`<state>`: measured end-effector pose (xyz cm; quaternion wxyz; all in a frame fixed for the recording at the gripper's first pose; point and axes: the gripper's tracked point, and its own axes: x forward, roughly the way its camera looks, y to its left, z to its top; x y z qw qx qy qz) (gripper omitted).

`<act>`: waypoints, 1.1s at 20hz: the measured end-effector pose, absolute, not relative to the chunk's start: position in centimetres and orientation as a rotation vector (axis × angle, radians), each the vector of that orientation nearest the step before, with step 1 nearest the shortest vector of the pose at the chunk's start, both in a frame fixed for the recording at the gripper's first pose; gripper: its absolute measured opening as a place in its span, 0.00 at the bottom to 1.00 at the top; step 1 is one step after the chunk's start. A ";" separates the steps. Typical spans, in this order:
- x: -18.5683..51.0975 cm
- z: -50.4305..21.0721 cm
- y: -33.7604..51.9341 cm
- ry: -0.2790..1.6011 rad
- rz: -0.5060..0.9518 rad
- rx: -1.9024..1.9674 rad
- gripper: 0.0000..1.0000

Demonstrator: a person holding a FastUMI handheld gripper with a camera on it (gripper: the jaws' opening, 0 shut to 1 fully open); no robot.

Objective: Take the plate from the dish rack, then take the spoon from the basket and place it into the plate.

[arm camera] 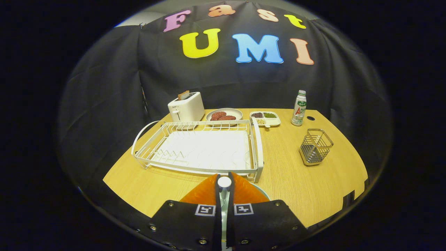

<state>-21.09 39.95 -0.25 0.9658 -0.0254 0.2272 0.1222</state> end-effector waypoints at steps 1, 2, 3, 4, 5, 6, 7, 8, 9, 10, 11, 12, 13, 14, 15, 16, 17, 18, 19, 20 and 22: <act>-21.1 -0.2 39.9 0.456 0.248 -0.044 0.05; -20.9 -0.3 39.9 0.456 0.250 -0.040 0.05; -20.8 -0.3 39.9 0.452 0.248 -0.040 0.06; -20.8 -0.2 40.0 0.450 0.254 -0.037 0.07; -20.8 -0.2 39.9 0.447 0.254 -0.039 0.09; -20.8 -0.3 39.9 0.445 0.258 -0.037 0.11; -20.9 -0.3 39.9 0.444 0.259 -0.033 0.12; -20.9 -0.3 39.6 0.443 0.247 -0.031 0.12; -20.8 -0.4 39.3 0.444 0.240 -0.025 0.15; -20.9 -0.5 39.2 0.445 0.231 -0.016 0.15; -20.9 -0.5 39.2 0.447 0.228 -0.006 0.17; -21.1 -0.6 39.1 0.450 0.225 -0.001 0.22; -21.1 -0.8 38.8 0.454 0.217 0.001 0.36; -21.1 -1.0 38.6 0.460 0.208 0.002 0.46; -21.1 -1.3 38.5 0.468 0.200 0.000 0.64; -21.3 -1.7 38.3 0.480 0.188 0.001 0.82; -21.1 -1.8 38.3 0.483 0.194 0.010 1.00; -21.0 -1.8 38.5 0.483 0.199 0.023 1.00; -21.1 -1.8 38.5 0.485 0.200 0.029 1.00; -21.1 -1.8 38.5 0.486 0.197 0.031 1.00; -21.0 -1.9 38.3 0.488 0.189 0.035 1.00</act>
